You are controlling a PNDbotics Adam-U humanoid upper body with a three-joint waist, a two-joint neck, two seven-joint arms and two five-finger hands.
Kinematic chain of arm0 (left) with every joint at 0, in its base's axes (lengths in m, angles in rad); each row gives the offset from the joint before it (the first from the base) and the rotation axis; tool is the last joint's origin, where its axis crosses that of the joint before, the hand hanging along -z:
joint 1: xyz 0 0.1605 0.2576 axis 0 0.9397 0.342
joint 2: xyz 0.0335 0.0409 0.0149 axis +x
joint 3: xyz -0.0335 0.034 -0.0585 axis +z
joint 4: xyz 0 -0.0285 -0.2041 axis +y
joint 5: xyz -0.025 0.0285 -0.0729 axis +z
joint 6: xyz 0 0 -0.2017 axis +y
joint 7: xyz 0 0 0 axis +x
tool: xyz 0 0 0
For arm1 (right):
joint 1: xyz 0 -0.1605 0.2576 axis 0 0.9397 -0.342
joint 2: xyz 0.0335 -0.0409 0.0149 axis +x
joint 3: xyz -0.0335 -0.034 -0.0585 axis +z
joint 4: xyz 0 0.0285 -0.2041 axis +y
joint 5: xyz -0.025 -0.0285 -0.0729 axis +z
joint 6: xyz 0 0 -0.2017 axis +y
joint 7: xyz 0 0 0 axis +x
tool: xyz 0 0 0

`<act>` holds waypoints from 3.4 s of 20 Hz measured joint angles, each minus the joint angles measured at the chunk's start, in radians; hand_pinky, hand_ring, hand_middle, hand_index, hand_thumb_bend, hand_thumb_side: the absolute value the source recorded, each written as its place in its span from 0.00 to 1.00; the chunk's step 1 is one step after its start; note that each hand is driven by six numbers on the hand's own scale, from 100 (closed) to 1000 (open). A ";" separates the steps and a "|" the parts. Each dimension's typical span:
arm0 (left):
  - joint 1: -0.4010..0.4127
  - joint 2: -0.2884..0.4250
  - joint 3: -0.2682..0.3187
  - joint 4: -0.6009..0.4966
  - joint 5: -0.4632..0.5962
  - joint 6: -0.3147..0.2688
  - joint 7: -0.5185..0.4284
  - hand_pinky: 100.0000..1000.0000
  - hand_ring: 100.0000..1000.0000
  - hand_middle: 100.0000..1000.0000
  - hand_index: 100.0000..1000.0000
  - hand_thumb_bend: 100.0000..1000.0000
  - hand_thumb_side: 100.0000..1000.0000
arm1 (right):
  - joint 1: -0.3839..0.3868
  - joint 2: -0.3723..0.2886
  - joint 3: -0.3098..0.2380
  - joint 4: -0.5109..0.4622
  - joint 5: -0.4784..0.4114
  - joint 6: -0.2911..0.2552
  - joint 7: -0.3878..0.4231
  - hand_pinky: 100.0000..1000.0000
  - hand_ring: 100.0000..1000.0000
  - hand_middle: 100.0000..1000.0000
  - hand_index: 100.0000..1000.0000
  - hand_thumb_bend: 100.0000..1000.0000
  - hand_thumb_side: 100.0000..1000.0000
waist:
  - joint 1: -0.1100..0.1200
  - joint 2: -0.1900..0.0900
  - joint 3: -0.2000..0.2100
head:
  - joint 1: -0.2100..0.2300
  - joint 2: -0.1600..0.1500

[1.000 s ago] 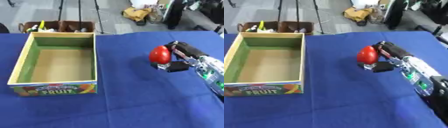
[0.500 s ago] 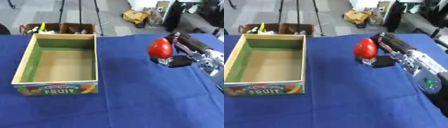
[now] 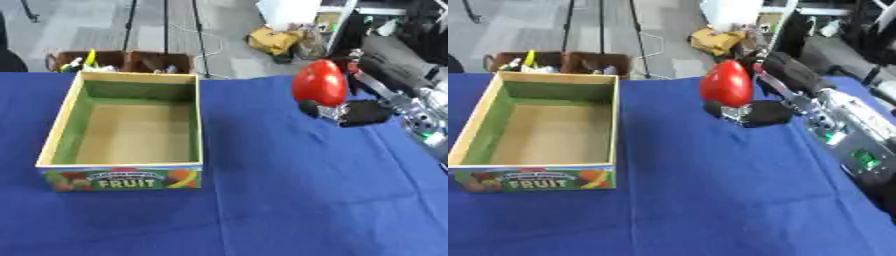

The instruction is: Pick up objects on the table and place them in the box.

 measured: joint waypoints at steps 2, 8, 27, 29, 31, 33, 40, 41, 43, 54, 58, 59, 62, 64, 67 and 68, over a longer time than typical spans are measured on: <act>0.001 0.006 0.000 0.000 0.002 -0.001 0.001 0.09 0.11 0.52 0.22 0.00 0.81 | -0.008 -0.003 0.000 -0.005 -0.016 0.001 -0.001 0.19 0.46 0.40 0.63 0.14 0.85 | -0.005 -0.002 0.008 | -0.003 0.000; 0.011 0.009 0.000 0.000 0.002 -0.008 0.005 0.08 0.11 0.52 0.22 0.00 0.81 | -0.035 -0.013 0.000 -0.005 -0.044 0.002 -0.001 0.18 0.46 0.39 0.63 0.13 0.85 | -0.012 -0.002 0.031 | -0.019 0.000; 0.042 0.025 0.006 0.000 -0.013 -0.048 0.016 0.07 0.10 0.52 0.22 0.00 0.80 | -0.120 -0.026 0.001 0.039 -0.098 0.003 -0.012 0.19 0.44 0.38 0.62 0.12 0.85 | -0.029 0.006 0.093 | -0.115 -0.011; 0.045 0.025 0.006 0.000 -0.014 -0.051 0.018 0.07 0.10 0.52 0.22 0.00 0.80 | -0.127 -0.026 0.003 0.044 -0.100 0.001 -0.014 0.19 0.44 0.38 0.62 0.12 0.85 | -0.030 0.006 0.097 | -0.124 -0.014; 0.046 0.025 0.006 0.000 -0.015 -0.053 0.019 0.07 0.10 0.52 0.22 0.00 0.80 | -0.129 -0.026 0.007 0.045 -0.100 -0.003 -0.018 0.19 0.44 0.38 0.62 0.12 0.85 | -0.032 0.006 0.101 | -0.131 -0.019; 0.046 0.025 0.006 0.000 -0.015 -0.055 0.019 0.07 0.10 0.52 0.22 0.00 0.80 | -0.136 -0.026 0.007 0.047 -0.100 -0.005 -0.022 0.19 0.44 0.38 0.62 0.12 0.85 | -0.037 0.009 0.107 | -0.138 -0.024; 0.053 0.025 0.007 0.000 -0.019 -0.069 0.019 0.07 0.10 0.52 0.21 0.00 0.80 | -0.153 -0.025 0.011 0.081 -0.095 -0.012 -0.033 0.18 0.44 0.37 0.61 0.13 0.85 | -0.042 0.029 0.133 | -0.181 -0.048; 0.054 0.025 0.007 0.000 -0.021 -0.071 0.019 0.07 0.10 0.52 0.21 0.00 0.80 | -0.154 -0.025 0.013 0.084 -0.092 -0.013 -0.034 0.18 0.43 0.37 0.61 0.12 0.85 | -0.042 0.031 0.136 | -0.187 -0.053; 0.059 0.025 0.007 0.000 -0.025 -0.077 0.020 0.07 0.10 0.52 0.21 0.00 0.79 | -0.159 -0.025 0.014 0.088 -0.089 -0.017 -0.037 0.18 0.43 0.37 0.61 0.12 0.85 | -0.043 0.036 0.141 | -0.201 -0.059; 0.080 0.024 0.009 0.000 -0.047 -0.097 0.025 0.06 0.09 0.52 0.21 0.00 0.79 | -0.203 -0.007 0.043 0.088 -0.064 -0.033 -0.034 0.18 0.43 0.37 0.61 0.11 0.85 | -0.054 0.046 0.174 | -0.257 -0.075; 0.080 0.024 0.012 0.000 -0.047 -0.101 0.027 0.06 0.09 0.52 0.21 0.00 0.79 | -0.213 -0.003 0.052 0.088 -0.052 -0.038 -0.032 0.18 0.47 0.37 0.61 0.10 0.86 | -0.061 0.046 0.191 | -0.277 -0.081; 0.080 0.024 0.013 0.000 -0.048 -0.101 0.028 0.06 0.09 0.52 0.21 0.00 0.79 | -0.214 0.000 0.053 0.089 -0.047 -0.039 -0.032 0.18 0.47 0.37 0.61 0.10 0.86 | -0.063 0.046 0.195 | -0.282 -0.082; 0.080 0.023 0.013 0.000 -0.050 -0.103 0.029 0.06 0.09 0.52 0.21 0.00 0.79 | -0.214 0.003 0.056 0.098 -0.033 -0.042 -0.036 0.17 0.47 0.37 0.60 0.09 0.86 | -0.068 0.046 0.204 | -0.298 -0.090; 0.082 0.023 0.013 0.000 -0.051 -0.104 0.030 0.06 0.09 0.52 0.21 0.00 0.79 | -0.215 0.003 0.056 0.105 -0.024 -0.044 -0.042 0.17 0.47 0.37 0.60 0.09 0.86 | -0.069 0.047 0.212 | -0.309 -0.094; 0.088 0.018 0.014 0.000 -0.052 -0.107 0.031 0.06 0.09 0.52 0.21 0.00 0.79 | -0.215 0.005 0.056 0.118 -0.013 -0.046 -0.049 0.17 0.47 0.37 0.60 0.09 0.86 | -0.070 0.048 0.220 | -0.328 -0.100; 0.089 0.016 0.014 0.001 -0.053 -0.108 0.032 0.06 0.09 0.52 0.21 0.00 0.79 | -0.216 0.007 0.057 0.120 -0.011 -0.047 -0.050 0.17 0.47 0.37 0.60 0.09 0.86 | -0.070 0.048 0.223 | -0.335 -0.102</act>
